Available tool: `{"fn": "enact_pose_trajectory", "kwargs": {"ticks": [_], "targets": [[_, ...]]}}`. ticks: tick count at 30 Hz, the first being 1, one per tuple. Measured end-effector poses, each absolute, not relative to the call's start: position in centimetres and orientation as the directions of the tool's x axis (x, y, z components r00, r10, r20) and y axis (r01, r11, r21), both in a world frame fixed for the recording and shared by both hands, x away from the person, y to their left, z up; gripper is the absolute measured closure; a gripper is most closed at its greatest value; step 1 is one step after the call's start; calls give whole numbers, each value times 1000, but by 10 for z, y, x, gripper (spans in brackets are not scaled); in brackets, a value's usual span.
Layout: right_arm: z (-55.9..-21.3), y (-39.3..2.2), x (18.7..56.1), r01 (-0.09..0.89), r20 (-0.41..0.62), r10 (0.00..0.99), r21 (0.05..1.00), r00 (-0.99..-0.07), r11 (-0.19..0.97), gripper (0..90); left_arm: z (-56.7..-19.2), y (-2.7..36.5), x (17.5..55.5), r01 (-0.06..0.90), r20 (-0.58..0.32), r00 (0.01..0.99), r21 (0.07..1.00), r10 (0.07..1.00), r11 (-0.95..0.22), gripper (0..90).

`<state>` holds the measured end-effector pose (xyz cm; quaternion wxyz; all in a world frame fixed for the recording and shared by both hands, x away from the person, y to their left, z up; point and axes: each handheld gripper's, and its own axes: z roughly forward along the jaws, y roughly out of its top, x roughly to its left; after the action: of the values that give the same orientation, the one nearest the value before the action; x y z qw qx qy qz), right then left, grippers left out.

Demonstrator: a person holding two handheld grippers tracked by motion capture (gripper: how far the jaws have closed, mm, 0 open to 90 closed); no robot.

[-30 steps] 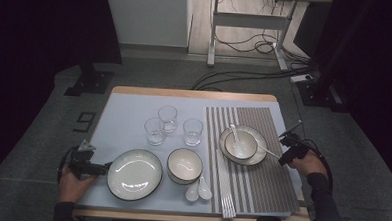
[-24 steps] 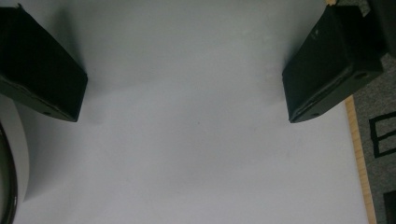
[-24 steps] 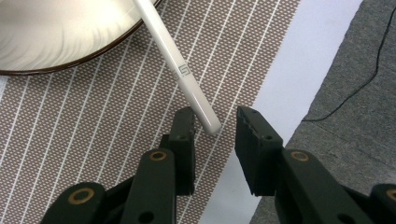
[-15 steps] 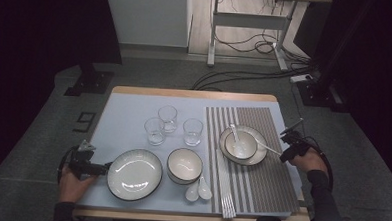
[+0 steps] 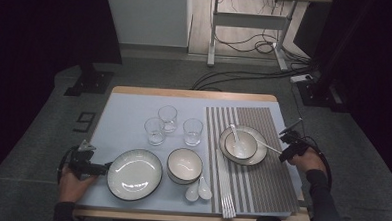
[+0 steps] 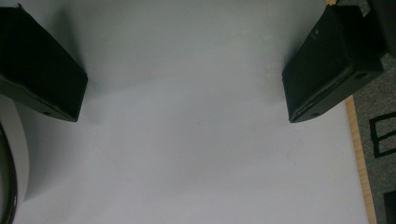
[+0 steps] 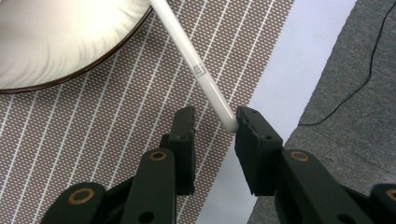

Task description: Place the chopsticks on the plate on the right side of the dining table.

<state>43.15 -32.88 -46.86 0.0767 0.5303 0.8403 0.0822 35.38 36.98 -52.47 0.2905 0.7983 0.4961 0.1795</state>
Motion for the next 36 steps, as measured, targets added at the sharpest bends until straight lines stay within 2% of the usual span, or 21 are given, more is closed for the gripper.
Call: {"fn": "enact_pose_trajectory", "kwargs": {"ticks": [11,14,26,30,36], "targets": [[-460,-326,432,870,-51,900,236,-433,432,531,-525,370,354,688,-2,444,641,896,-339,0],[-455,-322,433,866,-54,899,249,-435,434,451,-525,370,354,688,-2,443,642,896,-339,0],[-440,-303,453,864,-55,913,305,-404,400,243,-525,370,354,688,-2,443,642,896,-339,0],[-442,-296,463,870,-70,921,308,-384,386,134,-525,370,354,688,-2,443,642,896,-339,0],[-445,-290,476,871,-71,931,334,-358,360,108,-525,370,354,688,-2,443,642,896,-339,0]]}}
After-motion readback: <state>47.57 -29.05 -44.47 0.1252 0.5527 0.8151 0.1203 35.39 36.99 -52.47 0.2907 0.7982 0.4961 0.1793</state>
